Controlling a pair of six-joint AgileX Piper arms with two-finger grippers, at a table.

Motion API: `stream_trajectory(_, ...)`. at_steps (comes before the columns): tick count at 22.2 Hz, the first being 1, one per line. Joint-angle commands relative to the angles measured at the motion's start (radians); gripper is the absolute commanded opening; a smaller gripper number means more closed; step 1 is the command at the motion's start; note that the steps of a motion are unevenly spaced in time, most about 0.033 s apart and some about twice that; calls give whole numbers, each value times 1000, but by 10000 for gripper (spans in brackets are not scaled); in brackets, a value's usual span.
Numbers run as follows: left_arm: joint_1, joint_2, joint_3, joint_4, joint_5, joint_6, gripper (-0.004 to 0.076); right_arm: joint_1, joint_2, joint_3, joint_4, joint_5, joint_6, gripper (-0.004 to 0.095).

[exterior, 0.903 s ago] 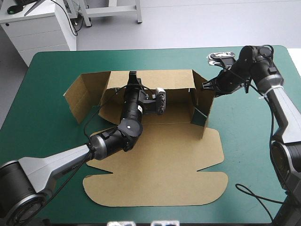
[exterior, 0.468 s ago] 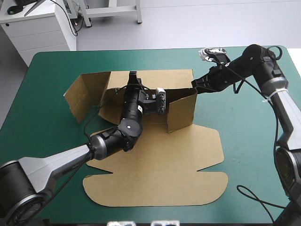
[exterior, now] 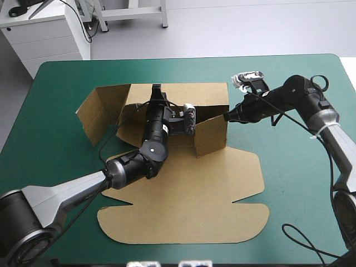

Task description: Fold the box

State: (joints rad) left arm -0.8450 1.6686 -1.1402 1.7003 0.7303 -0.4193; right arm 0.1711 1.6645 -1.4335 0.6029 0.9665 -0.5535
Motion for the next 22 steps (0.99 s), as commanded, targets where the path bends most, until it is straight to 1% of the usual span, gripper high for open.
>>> stream_trajectory(1,-5,-46,-24,122,30,-13,-8,5,-66,23,96,-31,-63,-18)
stream_trajectory(3,-5,-46,-24,122,30,-13,-8,5,-78,54,111,-29,-72,-18)
stream_trajectory(8,-5,-46,-24,122,30,-16,-8,5,-79,63,113,16,-89,-17)
stream_trajectory(12,-5,-46,-24,126,30,-16,-8,5,-94,63,120,49,-130,24)
stream_trajectory(13,-5,-46,-24,126,30,-16,-8,5,-104,63,117,76,-141,76)
stream_trajectory(14,-5,-46,-24,126,30,-16,-8,5,-107,63,117,89,-147,104)
stream_trajectory(16,-5,-46,-24,126,30,-16,-8,5,-110,63,120,136,-154,217)
stream_trajectory(17,-5,-46,-24,126,28,-16,-8,5,-110,63,120,158,-156,302)
stream_trajectory(19,-5,-46,-24,126,28,-16,-8,5,-110,63,102,156,-163,400)
stream_trajectory(20,-5,-46,-24,126,28,-16,-8,5,-110,63,82,119,-158,422)
stream_trajectory(22,-5,-46,-24,126,28,-16,-8,5,-110,63,54,71,-143,426)
